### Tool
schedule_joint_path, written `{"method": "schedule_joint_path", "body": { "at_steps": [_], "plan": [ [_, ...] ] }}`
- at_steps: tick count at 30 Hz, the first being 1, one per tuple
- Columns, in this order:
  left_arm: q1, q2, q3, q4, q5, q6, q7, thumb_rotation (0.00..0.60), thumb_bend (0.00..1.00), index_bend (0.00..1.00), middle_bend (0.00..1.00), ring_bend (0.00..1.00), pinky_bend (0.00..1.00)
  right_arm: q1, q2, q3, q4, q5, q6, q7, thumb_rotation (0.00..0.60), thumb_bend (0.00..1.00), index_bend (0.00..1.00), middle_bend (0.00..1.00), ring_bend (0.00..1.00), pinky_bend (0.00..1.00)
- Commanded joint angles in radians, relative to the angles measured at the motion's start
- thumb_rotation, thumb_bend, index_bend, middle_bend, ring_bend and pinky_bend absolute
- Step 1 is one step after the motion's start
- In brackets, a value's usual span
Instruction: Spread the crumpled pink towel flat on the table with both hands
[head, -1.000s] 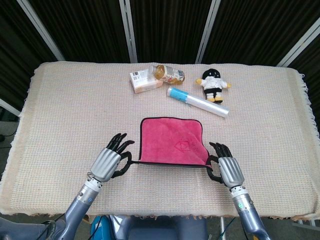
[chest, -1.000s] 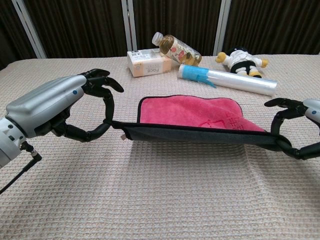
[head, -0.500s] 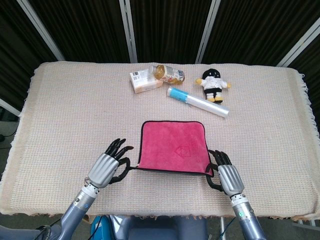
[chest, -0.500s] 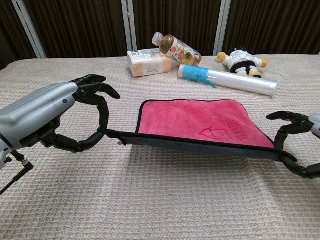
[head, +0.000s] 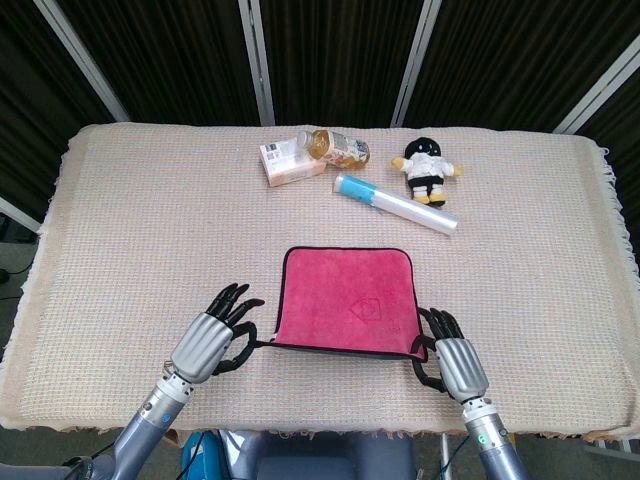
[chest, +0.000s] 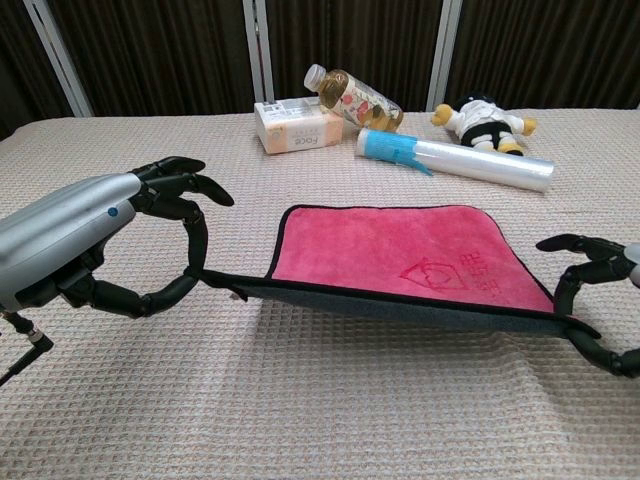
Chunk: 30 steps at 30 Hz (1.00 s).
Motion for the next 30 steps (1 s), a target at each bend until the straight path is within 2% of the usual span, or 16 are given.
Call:
{"method": "schedule_joint_path", "body": {
  "at_steps": [1, 16, 27, 30],
  "plan": [
    [0.004, -0.002, -0.004, 0.005, -0.005, -0.007, -0.003, 0.6, 0.48, 0.7, 0.18, 0.0, 0.0, -0.003, -0.007, 0.004, 0.009, 0.006, -0.007, 0.002, 0.6, 0.52, 0.63, 0.11, 0.0, 0.0],
    [0.004, -0.076, -0.045, 0.045, -0.036, -0.093, 0.028, 0.6, 0.48, 0.69, 0.18, 0.0, 0.0, -0.014, -0.029, 0.016, 0.058, 0.017, -0.054, 0.019, 0.6, 0.52, 0.63, 0.11, 0.0, 0.0],
    [0.023, -0.092, -0.026, 0.069, -0.018, -0.125, 0.028, 0.6, 0.48, 0.68, 0.16, 0.0, 0.0, -0.03, -0.033, 0.006, 0.077, 0.001, -0.075, 0.036, 0.6, 0.52, 0.63, 0.11, 0.0, 0.0],
    [0.029, -0.09, -0.023, 0.074, -0.014, -0.134, 0.019, 0.6, 0.48, 0.64, 0.15, 0.0, 0.0, -0.034, -0.035, 0.005, 0.083, -0.002, -0.084, 0.037, 0.6, 0.52, 0.61, 0.11, 0.0, 0.0]
  ]
}}
